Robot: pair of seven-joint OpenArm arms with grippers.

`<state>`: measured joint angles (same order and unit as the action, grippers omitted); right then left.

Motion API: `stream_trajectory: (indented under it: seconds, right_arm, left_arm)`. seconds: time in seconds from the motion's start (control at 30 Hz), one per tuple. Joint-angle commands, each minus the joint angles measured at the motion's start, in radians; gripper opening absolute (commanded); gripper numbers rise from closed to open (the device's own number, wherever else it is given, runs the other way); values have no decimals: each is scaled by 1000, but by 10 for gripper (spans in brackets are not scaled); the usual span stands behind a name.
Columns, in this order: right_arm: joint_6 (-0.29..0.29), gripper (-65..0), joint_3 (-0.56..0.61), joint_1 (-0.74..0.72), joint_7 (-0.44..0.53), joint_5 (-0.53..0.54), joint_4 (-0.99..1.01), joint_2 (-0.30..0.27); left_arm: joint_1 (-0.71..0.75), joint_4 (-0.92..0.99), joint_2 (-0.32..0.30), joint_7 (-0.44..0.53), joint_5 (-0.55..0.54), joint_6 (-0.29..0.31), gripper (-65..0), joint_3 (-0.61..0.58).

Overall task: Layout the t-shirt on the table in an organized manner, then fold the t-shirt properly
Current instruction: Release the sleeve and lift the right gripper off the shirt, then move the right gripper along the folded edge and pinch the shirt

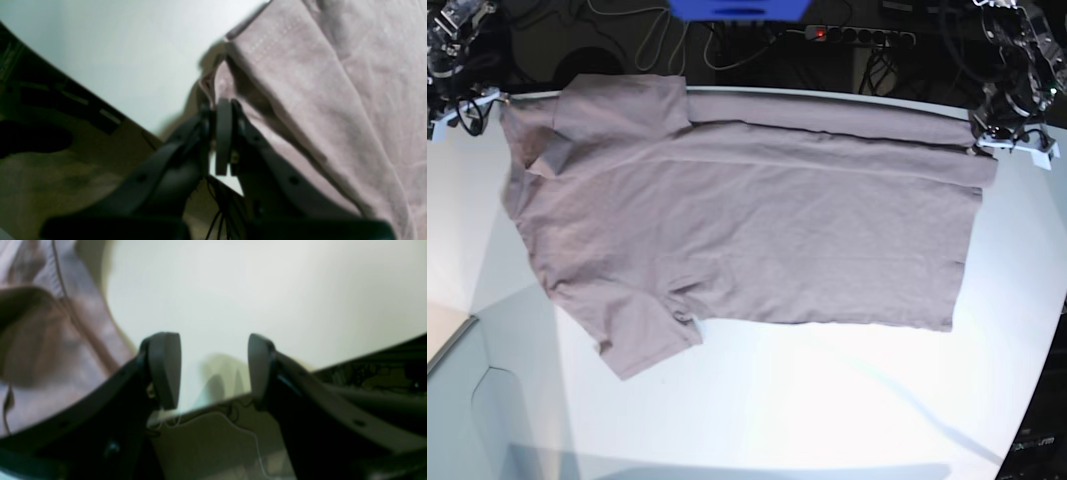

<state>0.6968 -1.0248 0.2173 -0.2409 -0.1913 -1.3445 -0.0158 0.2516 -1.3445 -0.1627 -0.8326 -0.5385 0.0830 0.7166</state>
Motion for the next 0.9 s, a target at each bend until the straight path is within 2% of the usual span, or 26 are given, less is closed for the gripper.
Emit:
stream_trajectory:
  seconds: [0.0,0.17,0.5,0.7,0.87]
  right_arm:
    - [1,-331,-4,8,27,16,-36,-9]
    - [1,-331,30,44,27,17,-114,53]
    - [1,-331,219,163,27,17,-234,158]
    - [1,-331,327,227,27,17,-258,165]
    - [1,-331,370,255,27,19,-258,167]
  left_arm:
    - [2,-5,-1,-23,13,-7,-650,-1]
    - [2,-5,-1,-23,13,-7,-650,-1]
    - [1,-5,-1,-23,13,-7,-650,-1]
    - [1,-5,-1,-21,13,-7,-650,-1]
    - [1,-3,-1,-20,13,-7,-650,-1]
